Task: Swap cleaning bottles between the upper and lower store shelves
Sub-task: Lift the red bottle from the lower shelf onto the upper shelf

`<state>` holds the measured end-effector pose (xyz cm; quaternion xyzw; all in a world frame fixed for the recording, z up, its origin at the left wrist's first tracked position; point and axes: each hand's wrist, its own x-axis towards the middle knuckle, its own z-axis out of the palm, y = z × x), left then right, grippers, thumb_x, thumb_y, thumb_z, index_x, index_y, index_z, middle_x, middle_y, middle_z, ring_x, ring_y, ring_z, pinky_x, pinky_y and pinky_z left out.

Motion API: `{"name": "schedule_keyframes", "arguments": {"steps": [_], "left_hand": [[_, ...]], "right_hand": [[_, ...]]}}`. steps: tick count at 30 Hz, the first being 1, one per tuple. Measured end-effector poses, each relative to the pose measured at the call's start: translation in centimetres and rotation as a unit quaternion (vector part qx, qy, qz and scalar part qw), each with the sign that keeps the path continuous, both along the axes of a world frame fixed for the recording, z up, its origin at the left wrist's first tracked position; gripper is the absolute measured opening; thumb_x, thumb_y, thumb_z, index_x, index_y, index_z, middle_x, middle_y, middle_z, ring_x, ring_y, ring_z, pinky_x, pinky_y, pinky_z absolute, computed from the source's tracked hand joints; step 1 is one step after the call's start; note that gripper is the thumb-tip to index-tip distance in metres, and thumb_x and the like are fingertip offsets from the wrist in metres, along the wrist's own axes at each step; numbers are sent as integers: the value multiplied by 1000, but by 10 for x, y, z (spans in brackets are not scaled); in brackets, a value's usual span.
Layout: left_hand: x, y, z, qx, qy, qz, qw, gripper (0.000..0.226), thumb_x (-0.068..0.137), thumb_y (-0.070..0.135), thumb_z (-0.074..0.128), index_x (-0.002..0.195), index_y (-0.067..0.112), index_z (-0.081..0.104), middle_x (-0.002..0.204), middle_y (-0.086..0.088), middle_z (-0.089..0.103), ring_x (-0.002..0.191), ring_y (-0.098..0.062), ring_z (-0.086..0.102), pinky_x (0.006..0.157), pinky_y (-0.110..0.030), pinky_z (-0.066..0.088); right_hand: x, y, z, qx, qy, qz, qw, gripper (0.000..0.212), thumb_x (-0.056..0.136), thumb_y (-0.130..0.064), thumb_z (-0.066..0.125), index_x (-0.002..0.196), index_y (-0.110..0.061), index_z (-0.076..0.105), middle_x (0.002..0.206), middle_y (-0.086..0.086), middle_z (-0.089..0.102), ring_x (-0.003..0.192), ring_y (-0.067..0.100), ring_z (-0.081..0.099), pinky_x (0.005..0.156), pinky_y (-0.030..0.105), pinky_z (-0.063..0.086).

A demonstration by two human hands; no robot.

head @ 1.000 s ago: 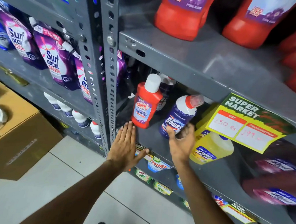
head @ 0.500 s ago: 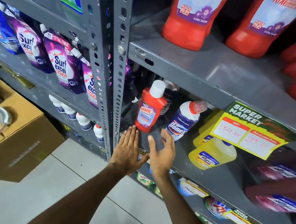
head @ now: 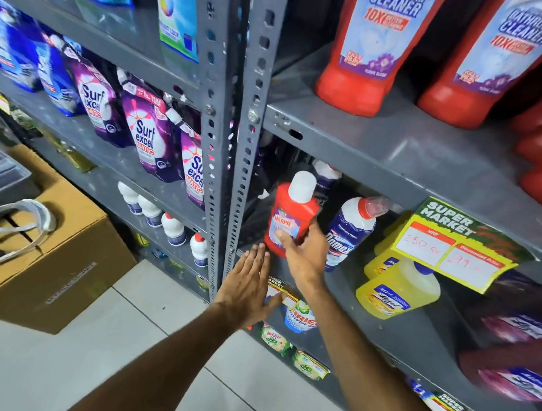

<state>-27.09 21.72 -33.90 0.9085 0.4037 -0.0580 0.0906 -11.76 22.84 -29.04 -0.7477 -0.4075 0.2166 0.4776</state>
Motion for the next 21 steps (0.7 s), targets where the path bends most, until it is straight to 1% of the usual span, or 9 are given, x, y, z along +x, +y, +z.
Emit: {"name": "schedule_keyframes", "arguments": {"steps": [3, 6, 8, 10, 11, 14, 16, 19, 21], "left_hand": [[-23, -23, 10, -3, -11, -3, 1000, 107, 85, 79, -25, 159, 2, -19, 171, -22, -22, 161, -31, -20, 133, -47, -1], [-45, -45, 36, 5, -41, 1, 999, 100, 99, 75, 0, 163, -1, -7, 171, -23, -17, 162, -34, -13, 132, -47, 2], [-60, -61, 63, 47, -65, -12, 997, 94, 105, 68, 15, 161, -7, 18, 171, -27, 10, 161, -38, 13, 128, -46, 12], [-70, -71, 90, 75, -68, -23, 995, 89, 107, 64, 24, 152, -10, 42, 163, -29, 36, 152, -41, 38, 121, -46, 24], [-72, -72, 106, 85, -69, -21, 994, 87, 106, 63, 31, 149, -11, 47, 161, -29, 40, 150, -41, 43, 119, -46, 27], [-69, -59, 161, 138, -109, -20, 984, 89, 98, 62, 47, 148, -13, 47, 160, -31, 42, 147, -43, 45, 117, -47, 29], [-63, -46, 203, 171, -143, -33, 974, 90, 99, 59, 48, 151, -14, 40, 162, -33, 36, 151, -44, 39, 120, -48, 27], [-48, -28, 260, 196, -176, -33, 964, 93, 103, 61, 35, 162, -8, 12, 172, -26, 2, 163, -38, 5, 132, -48, 12], [-37, -19, 288, 211, -201, -28, 956, 94, 103, 63, 31, 163, -6, 5, 173, -23, -5, 163, -35, -2, 134, -47, 8]], "right_hand": [[-7, -30, 5, -8, 44, 14, 999, 49, 81, -17, 89, 125, -19, 67, 118, -3, 77, 105, 14, 75, 98, 37, 61], [-15, -69, 23, -18, 55, 3, 998, 46, 79, -26, 86, 122, -23, 69, 115, -1, 79, 106, 19, 76, 97, 49, 62], [-22, -97, 40, -24, 45, -7, 999, 48, 75, -38, 82, 121, -30, 68, 113, -2, 80, 102, 19, 77, 94, 49, 62], [-27, -123, 56, -20, 35, -14, 999, 49, 69, -48, 76, 117, -43, 67, 108, -8, 82, 98, 16, 79, 90, 46, 63], [-30, -133, 65, -12, 33, -15, 999, 54, 67, -50, 74, 120, -44, 67, 107, -10, 82, 97, 13, 79, 91, 44, 63], [-33, -151, 103, 18, 19, -11, 1000, 73, 62, -50, 74, 133, -30, 68, 104, -10, 83, 96, 13, 79, 91, 46, 64], [-34, -157, 135, 40, -5, -10, 999, 68, 61, -51, 75, 126, -33, 70, 93, -17, 82, 87, 8, 79, 85, 37, 64], [-34, -165, 191, 95, -47, -22, 994, 45, 60, -50, 72, 105, -51, 68, 88, -42, 72, 79, -11, 71, 72, 7, 52], [-30, -168, 229, 124, -81, -35, 988, 44, 61, -48, 71, 100, -65, 61, 89, -47, 68, 81, -17, 67, 70, 2, 47]]}}
